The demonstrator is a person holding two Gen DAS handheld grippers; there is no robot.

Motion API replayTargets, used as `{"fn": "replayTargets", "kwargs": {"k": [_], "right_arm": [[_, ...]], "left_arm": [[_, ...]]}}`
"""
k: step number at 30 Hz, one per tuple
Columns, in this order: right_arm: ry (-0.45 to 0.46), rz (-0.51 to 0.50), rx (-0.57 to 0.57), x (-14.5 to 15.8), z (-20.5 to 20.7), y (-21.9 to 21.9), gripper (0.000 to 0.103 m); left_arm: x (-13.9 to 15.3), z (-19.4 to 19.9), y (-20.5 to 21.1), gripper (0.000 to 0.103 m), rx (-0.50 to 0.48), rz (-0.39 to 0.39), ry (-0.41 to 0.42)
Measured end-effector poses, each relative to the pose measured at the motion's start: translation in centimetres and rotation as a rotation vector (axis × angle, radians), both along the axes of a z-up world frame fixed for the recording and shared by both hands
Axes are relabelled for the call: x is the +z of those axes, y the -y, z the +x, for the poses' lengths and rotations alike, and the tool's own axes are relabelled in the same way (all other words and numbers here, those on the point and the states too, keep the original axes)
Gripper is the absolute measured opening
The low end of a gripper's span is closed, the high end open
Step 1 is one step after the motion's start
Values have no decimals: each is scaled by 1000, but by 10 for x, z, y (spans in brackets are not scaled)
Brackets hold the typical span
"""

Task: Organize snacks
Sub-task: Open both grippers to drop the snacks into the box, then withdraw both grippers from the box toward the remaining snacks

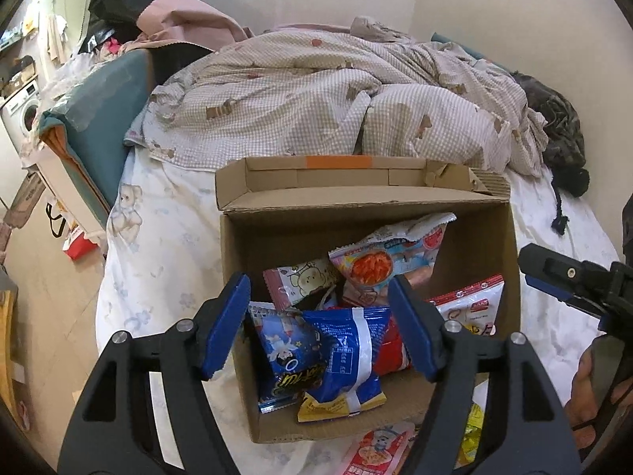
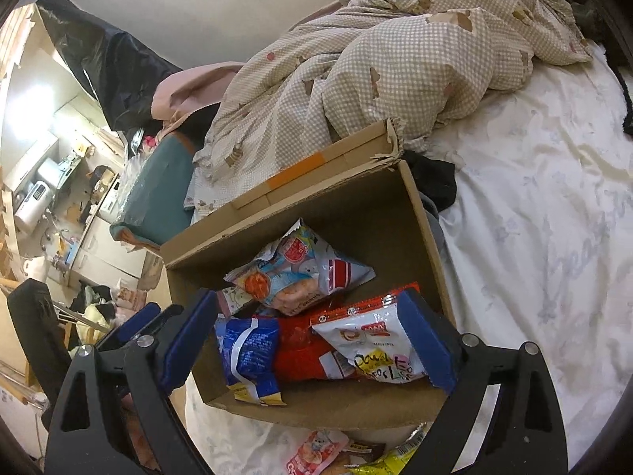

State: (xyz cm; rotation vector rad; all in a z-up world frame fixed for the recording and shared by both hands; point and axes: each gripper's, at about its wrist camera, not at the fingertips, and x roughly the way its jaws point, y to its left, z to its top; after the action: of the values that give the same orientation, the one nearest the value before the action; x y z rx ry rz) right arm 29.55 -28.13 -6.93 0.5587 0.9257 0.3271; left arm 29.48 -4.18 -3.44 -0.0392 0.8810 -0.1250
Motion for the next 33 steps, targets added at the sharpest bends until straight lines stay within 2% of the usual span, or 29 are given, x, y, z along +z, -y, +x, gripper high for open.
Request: {"fn": "replayTargets", "kwargs": {"k": [3,11,17,20,24,25,29,33], "right_arm": [[10,-15,-6,5,-7,3,95],[33,-55,-9,18,-30,4,95],[39,-93,-14,22,-51,7,95],[47,-114,-50,24,-62,12,95],[71,-163,-82,28,-77,16,95],[77,-173,-84,29,-81,17,95],[79,-185,-83,29,-97,20,95],[68,-192,-68,26,-109,19,95]], "left_arm": [[4,-6,-5,69,5,-29,5],[18,-30,-11,69,12,3,50],[19,-46,-19,69,39,23,44],[22,-55,-20,69,35,32,62],[28,-69,-27,69,60,5,90],[29,-73,-29,70,71,-3,100],[34,-87,-29,96,76,5,139],[36,-99,-25,100,38,-7,147]]}}
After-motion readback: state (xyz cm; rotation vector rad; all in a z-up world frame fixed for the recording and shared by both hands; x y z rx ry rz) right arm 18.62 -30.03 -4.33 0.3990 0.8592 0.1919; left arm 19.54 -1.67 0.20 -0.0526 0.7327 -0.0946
